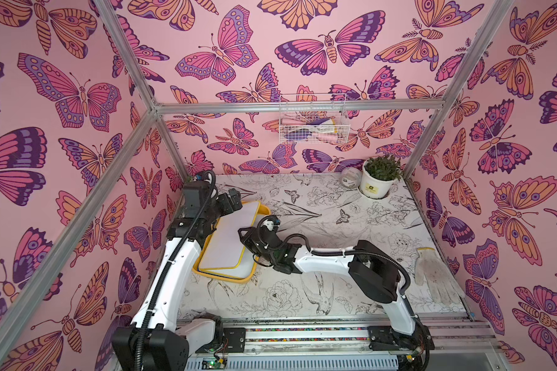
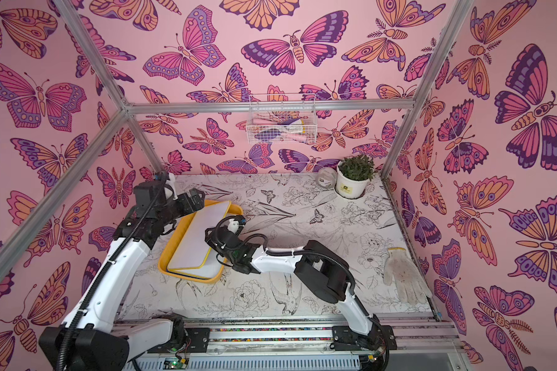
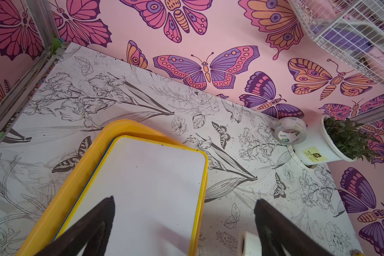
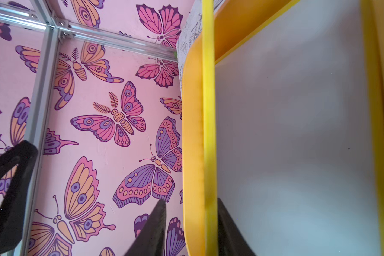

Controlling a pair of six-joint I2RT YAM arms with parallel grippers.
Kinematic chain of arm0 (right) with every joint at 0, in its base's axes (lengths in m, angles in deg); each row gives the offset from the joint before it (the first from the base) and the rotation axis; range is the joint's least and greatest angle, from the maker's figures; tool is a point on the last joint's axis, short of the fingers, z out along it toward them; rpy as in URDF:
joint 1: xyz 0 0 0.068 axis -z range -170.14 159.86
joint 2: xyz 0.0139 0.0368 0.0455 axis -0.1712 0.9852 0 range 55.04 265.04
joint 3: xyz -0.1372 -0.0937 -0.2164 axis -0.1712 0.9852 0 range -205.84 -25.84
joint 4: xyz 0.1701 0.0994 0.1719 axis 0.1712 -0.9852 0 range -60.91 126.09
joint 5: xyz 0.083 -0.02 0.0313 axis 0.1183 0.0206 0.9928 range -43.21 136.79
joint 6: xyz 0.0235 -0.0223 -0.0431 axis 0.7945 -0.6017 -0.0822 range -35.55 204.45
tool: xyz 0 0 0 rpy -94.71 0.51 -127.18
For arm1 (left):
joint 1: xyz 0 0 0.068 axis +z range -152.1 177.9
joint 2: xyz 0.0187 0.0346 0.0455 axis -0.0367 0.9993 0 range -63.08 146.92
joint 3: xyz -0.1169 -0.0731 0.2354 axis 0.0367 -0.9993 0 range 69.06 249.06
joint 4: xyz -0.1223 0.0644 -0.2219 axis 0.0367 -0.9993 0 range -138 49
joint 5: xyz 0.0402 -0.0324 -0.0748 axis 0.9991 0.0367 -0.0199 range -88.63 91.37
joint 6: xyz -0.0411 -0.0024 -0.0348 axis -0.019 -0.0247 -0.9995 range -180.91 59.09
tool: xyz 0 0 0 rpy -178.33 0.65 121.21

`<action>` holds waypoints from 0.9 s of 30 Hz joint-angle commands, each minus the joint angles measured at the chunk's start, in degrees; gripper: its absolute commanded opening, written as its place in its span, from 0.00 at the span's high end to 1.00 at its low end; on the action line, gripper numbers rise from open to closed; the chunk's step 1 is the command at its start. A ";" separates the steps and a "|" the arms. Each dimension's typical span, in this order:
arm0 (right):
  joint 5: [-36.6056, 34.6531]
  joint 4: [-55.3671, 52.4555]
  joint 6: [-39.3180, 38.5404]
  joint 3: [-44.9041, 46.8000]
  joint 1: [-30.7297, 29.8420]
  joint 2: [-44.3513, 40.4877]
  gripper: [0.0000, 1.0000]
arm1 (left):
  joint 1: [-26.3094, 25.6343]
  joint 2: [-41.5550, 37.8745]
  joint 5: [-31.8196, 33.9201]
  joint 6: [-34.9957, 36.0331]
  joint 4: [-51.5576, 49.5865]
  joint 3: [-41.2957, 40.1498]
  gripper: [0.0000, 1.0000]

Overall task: Put the whiteboard into the storage box
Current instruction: Place the whiteboard in the storage box.

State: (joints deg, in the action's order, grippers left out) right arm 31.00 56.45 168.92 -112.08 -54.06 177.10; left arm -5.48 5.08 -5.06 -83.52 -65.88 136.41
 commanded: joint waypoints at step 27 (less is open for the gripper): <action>1.12 -28.77 -11.96 -1.41 3.06 -6.00 0.14 | 1.00 7.68 3.10 -0.15 -3.65 1.33 0.00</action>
State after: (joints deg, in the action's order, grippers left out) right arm 35.61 35.16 160.48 -113.39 -51.66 173.32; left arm -4.74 12.12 -2.92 -83.52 -68.05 136.76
